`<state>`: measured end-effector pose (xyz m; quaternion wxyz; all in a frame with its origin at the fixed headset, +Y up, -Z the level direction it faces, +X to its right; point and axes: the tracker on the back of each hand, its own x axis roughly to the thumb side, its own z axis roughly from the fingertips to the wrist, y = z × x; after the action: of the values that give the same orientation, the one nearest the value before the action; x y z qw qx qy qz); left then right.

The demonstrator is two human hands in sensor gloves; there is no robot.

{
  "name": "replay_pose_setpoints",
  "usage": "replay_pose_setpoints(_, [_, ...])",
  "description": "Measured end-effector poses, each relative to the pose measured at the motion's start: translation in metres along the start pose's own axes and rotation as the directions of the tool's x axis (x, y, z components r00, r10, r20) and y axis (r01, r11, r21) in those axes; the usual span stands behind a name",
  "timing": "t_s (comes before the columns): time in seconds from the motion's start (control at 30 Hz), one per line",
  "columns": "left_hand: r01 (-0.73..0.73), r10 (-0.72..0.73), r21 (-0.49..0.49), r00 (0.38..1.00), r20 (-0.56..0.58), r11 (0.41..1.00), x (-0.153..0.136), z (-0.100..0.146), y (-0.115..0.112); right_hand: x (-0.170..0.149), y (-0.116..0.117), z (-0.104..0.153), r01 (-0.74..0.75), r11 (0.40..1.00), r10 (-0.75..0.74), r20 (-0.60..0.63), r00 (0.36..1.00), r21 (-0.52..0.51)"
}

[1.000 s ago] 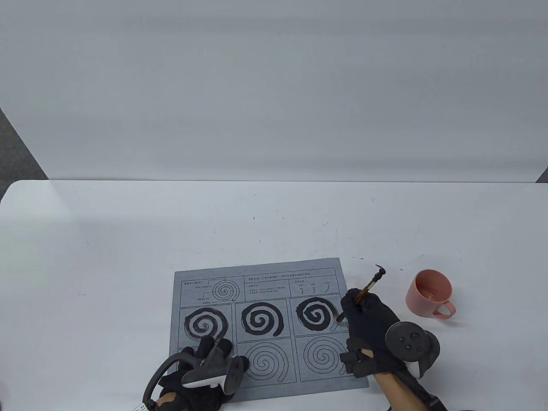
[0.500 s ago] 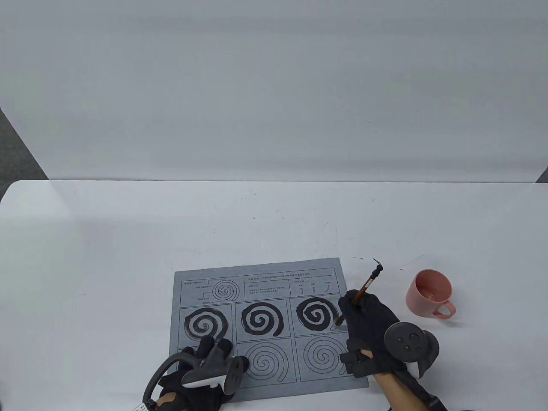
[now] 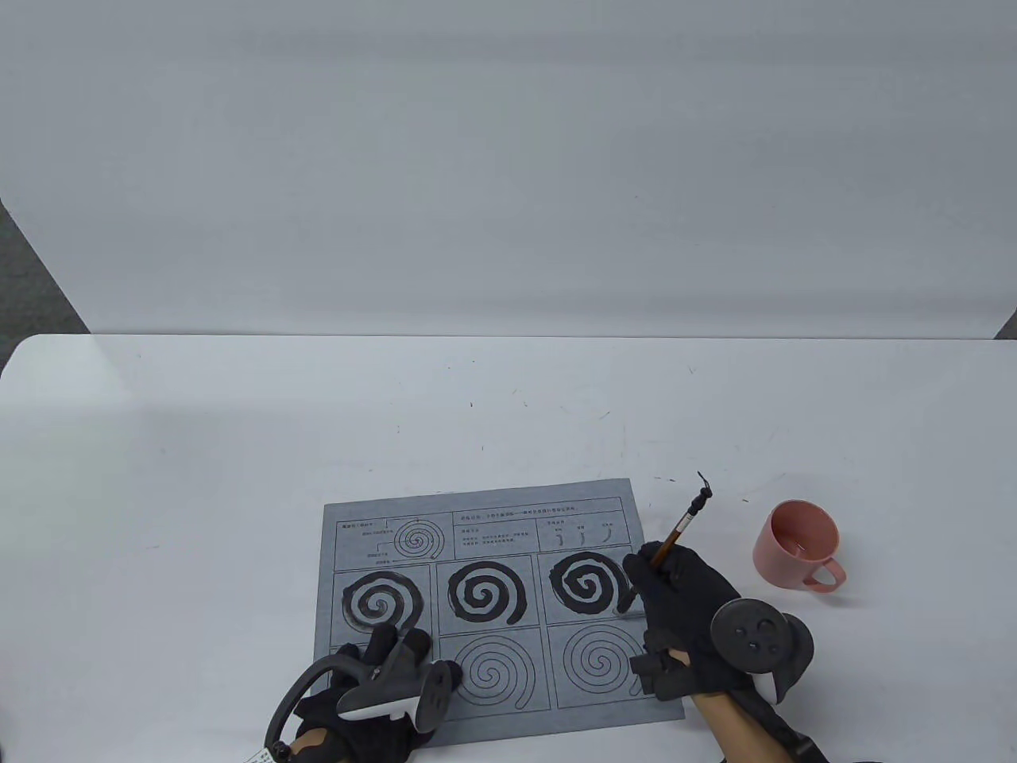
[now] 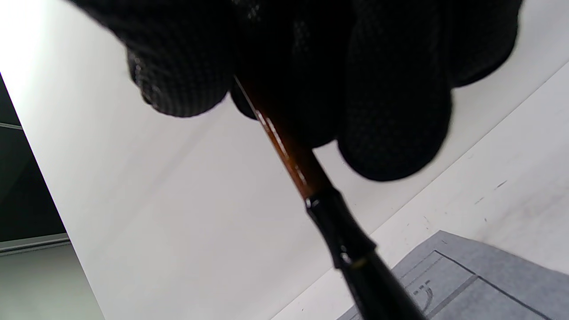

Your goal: Trace patterns on water writing practice cloth with Chinese brush

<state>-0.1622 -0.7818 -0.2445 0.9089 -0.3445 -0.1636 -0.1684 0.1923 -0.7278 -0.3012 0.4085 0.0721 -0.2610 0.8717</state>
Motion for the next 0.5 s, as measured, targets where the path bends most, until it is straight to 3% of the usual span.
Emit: replay_pose_setpoints(0.5, [0.0, 0.0, 0.0, 1.0, 0.0, 1.0, 0.0, 0.0, 0.0, -0.0002, 0.0, -0.0001, 0.009, 1.0, -0.009, -0.018, 1.0, -0.002])
